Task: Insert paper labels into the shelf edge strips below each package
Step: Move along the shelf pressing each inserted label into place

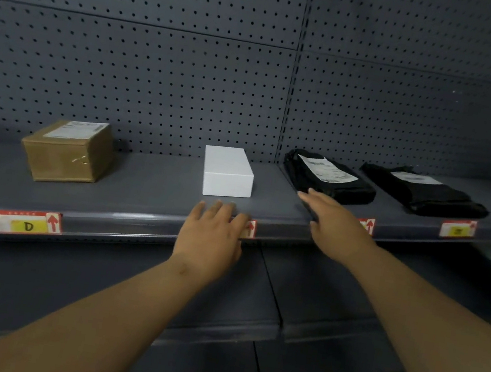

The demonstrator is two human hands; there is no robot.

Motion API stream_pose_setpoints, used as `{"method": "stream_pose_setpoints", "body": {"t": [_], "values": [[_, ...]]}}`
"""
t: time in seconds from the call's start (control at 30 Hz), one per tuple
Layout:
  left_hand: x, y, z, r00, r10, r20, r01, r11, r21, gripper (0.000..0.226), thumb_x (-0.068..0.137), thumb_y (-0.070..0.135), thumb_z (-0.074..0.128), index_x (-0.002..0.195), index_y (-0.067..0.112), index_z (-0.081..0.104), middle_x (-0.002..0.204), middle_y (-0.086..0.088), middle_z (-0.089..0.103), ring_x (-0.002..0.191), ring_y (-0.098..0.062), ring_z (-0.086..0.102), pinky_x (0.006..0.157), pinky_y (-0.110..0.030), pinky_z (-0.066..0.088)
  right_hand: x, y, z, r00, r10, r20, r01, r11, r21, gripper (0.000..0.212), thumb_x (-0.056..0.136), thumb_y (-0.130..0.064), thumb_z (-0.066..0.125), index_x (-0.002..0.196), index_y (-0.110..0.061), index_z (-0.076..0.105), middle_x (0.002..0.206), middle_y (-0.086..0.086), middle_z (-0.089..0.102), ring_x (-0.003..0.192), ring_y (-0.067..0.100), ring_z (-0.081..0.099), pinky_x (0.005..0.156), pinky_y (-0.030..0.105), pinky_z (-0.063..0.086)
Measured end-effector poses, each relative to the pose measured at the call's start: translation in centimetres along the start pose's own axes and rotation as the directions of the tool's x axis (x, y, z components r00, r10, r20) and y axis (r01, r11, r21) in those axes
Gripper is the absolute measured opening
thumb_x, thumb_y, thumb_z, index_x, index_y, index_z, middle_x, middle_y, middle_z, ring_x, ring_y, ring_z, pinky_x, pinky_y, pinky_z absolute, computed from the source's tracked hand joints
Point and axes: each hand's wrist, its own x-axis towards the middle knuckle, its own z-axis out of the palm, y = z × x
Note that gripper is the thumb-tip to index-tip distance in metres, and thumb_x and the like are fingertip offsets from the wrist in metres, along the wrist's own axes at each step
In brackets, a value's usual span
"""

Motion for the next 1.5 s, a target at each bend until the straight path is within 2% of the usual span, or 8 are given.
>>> {"method": "stream_pose_setpoints", "body": {"t": [0.13,0.3,0.43,0.67,0.87,1.23,1.37,1.5], "values": [[3.0,5.1,0.3,0.997,0.072,0.015,-0.071,0.996,-0.051,0.055,0.092,0.028,0.044,0.142,0.02,0.021,0.147,-0.006,0.034,0.138,-0.027,0.024,0.114,-0.046,0.015,-0.7,4.2,-2.9,0.99,0.122,0.07,-0.116,0.989,-0.087,0.063,0.088,-0.001,0.047,0.144,-0.022,0.027,0.155,0.004,0.024,0.141,0.021,0.025,0.114,0.031,0.021],[6.4,9.8,1.3,0.993,0.099,0.063,-0.094,0.993,-0.076,0.065,0.092,0.029,0.047,0.146,0.019,0.011,0.153,-0.008,0.023,0.142,-0.027,0.015,0.115,-0.045,0.011,-1.9,8.5,-4.7,0.971,0.214,0.111,-0.196,0.968,-0.155,0.065,0.088,-0.001,0.047,0.146,-0.019,0.023,0.155,0.005,0.025,0.14,0.023,0.027,0.114,0.031,0.023],[7.9,11.9,2.3,0.992,0.076,0.103,-0.068,0.994,-0.08,0.068,0.092,0.029,0.047,0.146,0.021,0.007,0.156,-0.009,0.016,0.142,-0.027,0.011,0.115,-0.044,0.009,-2.5,10.6,-4.7,0.962,0.226,0.152,-0.202,0.966,-0.16,0.068,0.087,0.002,0.047,0.146,-0.02,0.022,0.156,0.005,0.021,0.142,0.021,0.023,0.117,0.032,0.019],[8.5,13.4,3.4,0.995,0.041,0.093,-0.031,0.994,-0.108,0.063,0.091,0.028,0.047,0.145,0.02,0.014,0.153,-0.005,0.022,0.141,-0.026,0.014,0.115,-0.043,0.014,-2.8,12.6,-4.5,0.967,0.174,0.188,-0.15,0.979,-0.138,0.072,0.086,0.007,0.044,0.146,-0.026,0.021,0.158,-0.001,0.013,0.145,0.023,0.014,0.12,0.037,0.015],[7.9,13.6,4.0,0.994,0.036,0.099,-0.028,0.996,-0.085,0.063,0.093,0.028,0.044,0.146,0.023,0.011,0.157,-0.006,0.012,0.143,-0.027,0.005,0.116,-0.043,0.009,-3.4,13.2,-3.9,0.967,0.174,0.184,-0.142,0.974,-0.176,0.075,0.087,0.005,0.042,0.145,-0.035,0.017,0.158,-0.011,0.005,0.145,0.031,0.007,0.116,0.042,0.019],[7.9,14.2,3.9,0.998,0.005,0.066,0.0,0.996,-0.086,0.057,0.094,0.03,0.042,0.144,0.021,0.016,0.156,-0.006,0.016,0.143,-0.028,0.009,0.116,-0.043,0.012,-3.4,13.6,-3.1,0.97,0.181,0.159,-0.159,0.977,-0.144,0.079,0.086,0.01,0.039,0.145,-0.037,0.017,0.158,-0.014,0.003,0.145,0.031,0.005,0.115,0.043,0.02],[8.3,15.1,3.6,1.0,0.017,0.016,-0.016,0.998,-0.062,0.056,0.092,0.033,0.043,0.141,0.018,0.021,0.156,-0.008,0.015,0.143,-0.027,0.011,0.115,-0.042,0.013,-3.3,14.3,-4.4,0.972,0.185,0.147,-0.173,0.981,-0.085,0.075,0.086,0.007,0.042,0.144,-0.035,0.021,0.158,-0.012,0.009,0.145,0.027,0.007,0.116,0.04,0.017],[10.2,17.4,3.3,0.995,0.099,-0.027,-0.101,0.989,-0.105,0.059,0.092,0.03,0.044,0.143,0.018,0.017,0.155,-0.008,0.017,0.143,-0.025,0.012,0.116,-0.042,0.011,-3.5,17.0,-7.1,0.971,0.239,0.021,-0.236,0.967,-0.091,0.071,0.085,0.005,0.047,0.144,-0.027,0.027,0.156,-0.003,0.021,0.142,0.024,0.021,0.117,0.039,0.023]]}}
